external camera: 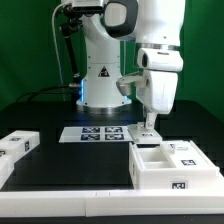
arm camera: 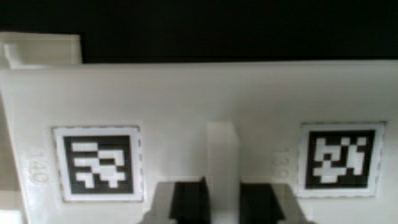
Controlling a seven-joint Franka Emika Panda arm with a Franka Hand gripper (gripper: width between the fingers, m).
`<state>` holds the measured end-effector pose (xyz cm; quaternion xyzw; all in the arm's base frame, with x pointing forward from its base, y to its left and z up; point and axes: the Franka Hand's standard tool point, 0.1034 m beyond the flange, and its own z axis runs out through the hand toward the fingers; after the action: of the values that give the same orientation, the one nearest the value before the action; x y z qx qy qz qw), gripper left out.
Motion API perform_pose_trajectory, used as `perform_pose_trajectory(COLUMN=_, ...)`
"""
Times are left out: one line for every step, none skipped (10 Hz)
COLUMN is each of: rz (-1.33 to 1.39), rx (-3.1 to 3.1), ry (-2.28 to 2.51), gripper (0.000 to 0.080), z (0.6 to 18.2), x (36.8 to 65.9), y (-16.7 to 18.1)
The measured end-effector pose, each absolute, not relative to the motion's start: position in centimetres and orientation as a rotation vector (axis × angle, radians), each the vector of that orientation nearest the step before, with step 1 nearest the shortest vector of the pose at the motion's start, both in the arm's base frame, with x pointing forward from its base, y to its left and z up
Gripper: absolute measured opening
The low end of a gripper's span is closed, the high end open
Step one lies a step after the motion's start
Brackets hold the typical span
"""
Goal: Assemble cabinet
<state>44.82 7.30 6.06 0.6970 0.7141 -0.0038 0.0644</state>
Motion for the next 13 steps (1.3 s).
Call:
perform_pose_trajectory(rz=-0.01, rx=2.102, ry=2.157, gripper=0.0073, z=6.0, x=45.0, y=7.3)
perform_pose_trajectory(rz=-0.008, rx=2.092, ry=2.164, gripper=0.0073, z=6.1, x=45.2, y=7.2)
perform_pose_trajectory(rz=-0.009, rx=2.089, ry=2.166, gripper=0.0073, z=6.1, x=45.2, y=7.0)
perform_pose_trajectory(rz=-0.009, rx=2.087, ry=2.168, gripper=0.0073, z=6.1, x=45.2, y=6.9)
perform_pose_trajectory(rz=-0.009, rx=2.084, ry=2.171, gripper=0.0073, z=6.1, x=45.2, y=6.9)
perform_pose_trajectory(rz=-0.013, rx=2.07, ry=2.186, gripper=0.0073, z=6.1, x=45.2, y=6.8)
perform_pose_trajectory(rz=-0.017, rx=2.066, ry=2.193, gripper=0.0073, z=6.1, x=45.2, y=6.7)
perform_pose_trajectory(rz=-0.017, rx=2.065, ry=2.193, gripper=0.0073, z=6.1, x=45.2, y=6.7)
perform_pose_trajectory(rz=-0.017, rx=2.065, ry=2.193, gripper=0.0073, z=6.1, x=45.2, y=6.7)
perform_pose_trajectory(rz=-0.018, rx=2.06, ry=2.199, gripper=0.0073, z=6.1, x=45.2, y=6.6)
perform_pose_trajectory(rz=-0.024, rx=2.053, ry=2.207, gripper=0.0073, z=6.0, x=45.2, y=6.3)
perform_pose_trajectory(rz=-0.025, rx=2.059, ry=2.203, gripper=0.0073, z=5.9, x=45.2, y=6.2)
perform_pose_trajectory(rz=-0.031, rx=2.057, ry=2.204, gripper=0.0073, z=5.9, x=45.2, y=6.3)
